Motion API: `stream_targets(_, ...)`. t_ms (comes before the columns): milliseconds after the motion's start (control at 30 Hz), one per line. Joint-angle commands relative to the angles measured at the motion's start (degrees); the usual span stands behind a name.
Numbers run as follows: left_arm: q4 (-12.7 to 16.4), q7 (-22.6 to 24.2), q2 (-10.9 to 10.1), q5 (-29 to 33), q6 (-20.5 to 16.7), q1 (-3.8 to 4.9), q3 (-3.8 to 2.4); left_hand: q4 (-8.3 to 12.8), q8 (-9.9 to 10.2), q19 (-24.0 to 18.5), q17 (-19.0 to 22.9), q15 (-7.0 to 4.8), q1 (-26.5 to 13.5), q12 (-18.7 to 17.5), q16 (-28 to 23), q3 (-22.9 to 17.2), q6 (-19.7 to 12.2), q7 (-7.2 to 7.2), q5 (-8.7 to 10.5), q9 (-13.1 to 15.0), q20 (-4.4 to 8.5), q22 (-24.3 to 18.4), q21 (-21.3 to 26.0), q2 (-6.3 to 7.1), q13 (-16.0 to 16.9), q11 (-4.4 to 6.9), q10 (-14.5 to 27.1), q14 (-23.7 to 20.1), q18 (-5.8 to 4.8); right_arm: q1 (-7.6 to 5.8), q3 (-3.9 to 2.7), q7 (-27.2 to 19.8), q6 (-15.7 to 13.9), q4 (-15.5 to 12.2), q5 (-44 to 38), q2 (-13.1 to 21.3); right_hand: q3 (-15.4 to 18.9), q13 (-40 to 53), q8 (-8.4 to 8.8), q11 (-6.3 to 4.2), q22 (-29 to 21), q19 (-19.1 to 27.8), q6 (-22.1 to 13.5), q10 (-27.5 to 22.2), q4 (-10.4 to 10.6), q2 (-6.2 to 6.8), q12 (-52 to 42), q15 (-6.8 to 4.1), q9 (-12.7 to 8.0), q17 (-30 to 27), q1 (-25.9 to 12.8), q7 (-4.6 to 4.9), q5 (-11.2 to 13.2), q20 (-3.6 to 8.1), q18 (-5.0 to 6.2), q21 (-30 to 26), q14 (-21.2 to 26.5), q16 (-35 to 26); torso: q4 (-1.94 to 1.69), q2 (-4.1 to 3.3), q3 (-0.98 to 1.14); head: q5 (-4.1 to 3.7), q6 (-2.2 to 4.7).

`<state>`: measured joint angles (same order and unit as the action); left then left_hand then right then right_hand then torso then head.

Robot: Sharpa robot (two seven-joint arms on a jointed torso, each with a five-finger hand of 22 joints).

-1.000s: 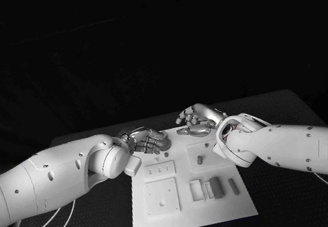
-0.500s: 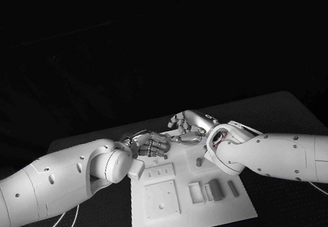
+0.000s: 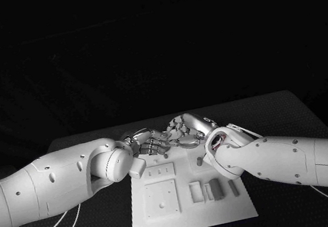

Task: Assemble the parts on the task board

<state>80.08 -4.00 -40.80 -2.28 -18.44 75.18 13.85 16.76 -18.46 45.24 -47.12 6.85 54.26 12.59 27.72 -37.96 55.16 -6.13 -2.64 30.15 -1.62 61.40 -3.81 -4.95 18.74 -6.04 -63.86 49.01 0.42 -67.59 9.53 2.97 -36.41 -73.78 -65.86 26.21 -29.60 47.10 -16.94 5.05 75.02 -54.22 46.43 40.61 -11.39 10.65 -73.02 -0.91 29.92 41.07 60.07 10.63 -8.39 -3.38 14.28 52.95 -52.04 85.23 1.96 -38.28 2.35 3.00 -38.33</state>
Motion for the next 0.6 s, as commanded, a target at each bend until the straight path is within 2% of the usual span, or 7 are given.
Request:
stream_targets(33,0.27,1.27,0.11,0.72,0.15,0.02,-0.06,-0.03,-0.14,-0.41,0.08,-0.04,-0.07,-0.23,-0.33,-0.26,0.39,-0.15,-0.17,0.05,0.03,-0.06,0.16,0.25,0.07,0.13,0.38,-0.44,-0.42,0.17,-0.01,0.88,-0.51,-0.02,-0.96,-0.25,0.56,-0.11,-0.79,-0.68,0.95,-0.39,1.04,0.4,0.03,-0.64,-0.36,-0.68,0.55,0.02,-0.11,-0.27,-0.01,0.29,0.72,0.44,-0.36,0.33,0.0,0.01,0.0,-0.04,-0.01)
stream_targets(200,0.26,1.08,0.13,0.72,0.55,0.02,-0.06,-0.03,-0.13,-0.45,0.08,-0.03,-0.06,-0.22,-0.33,-0.26,0.39,-0.15,-0.17,0.04,0.01,-0.07,0.15,0.23,0.08,0.12,0.39,-0.45,-0.42,0.37,-0.01,0.82,-1.35,0.17,-0.98,-0.61,0.79,-0.26,-2.05,-1.4,0.92,-1.05,2.5,1.11,0.09,-0.93,-0.58,-1.36,1.73,0.03,-0.21,-1.1,-0.04,0.65,0.72,0.72,-0.89,0.65,-0.01,0.0,0.03,-0.03,-0.05)
stream_targets(333,0.27,1.02,0.12,0.72,0.78,0.01,-0.05,-0.03,-0.12,-0.52,0.08,-0.02,-0.05,-0.22,-0.33,-0.26,0.37,-0.16,-0.17,0.02,-0.02,-0.09,0.15,0.2,0.1,0.1,0.44,-0.47,-0.42,0.4,-0.02,0.29,-2.26,0.21,-0.79,-0.62,0.67,-0.45,-3.02,-2.02,0.92,-1.64,3.56,1.87,0.0,-1.82,-0.69,-1.97,2.87,-0.03,-0.01,-1.74,-0.05,1.01,0.72,0.95,-1.45,0.81,0.0,0.0,0.01,-0.02,-0.14)
stream_targets(433,0.18,0.98,0.12,0.72,0.89,0.01,-0.05,-0.02,-0.11,-0.56,0.08,0.0,-0.03,-0.21,-0.33,-0.27,0.35,-0.16,-0.17,0.02,-0.03,-0.1,0.14,0.19,0.1,0.09,0.48,-0.49,-0.42,0.41,-0.02,0.06,-2.36,0.22,-0.78,-0.66,0.48,-0.57,-3.39,-2.32,0.93,-1.94,4.06,2.36,-0.37,-2.84,-0.7,-2.26,3.36,-0.07,0.37,-2.03,-0.06,1.22,0.72,1.09,-1.84,0.89,0.02,0.02,0.01,0.01,-0.16)
stream_targets(600,0.24,0.71,0.12,0.71,1.63,0.01,-0.05,0.0,-0.09,-0.66,0.08,0.02,0.03,-0.21,-0.33,-0.29,0.33,-0.16,-0.17,0.0,-0.05,-0.13,0.14,0.18,0.12,0.08,0.54,-0.53,-0.42,0.42,-0.02,-0.01,-2.22,0.44,-0.77,-0.91,-0.55,-0.88,-3.9,-2.79,0.91,-2.35,4.98,3.15,-1.9,-5.39,-0.51,-2.73,4.21,-0.18,1.71,-2.52,-0.17,1.5,0.72,1.24,-2.44,0.86,0.03,0.0,0.02,0.04,-0.18)
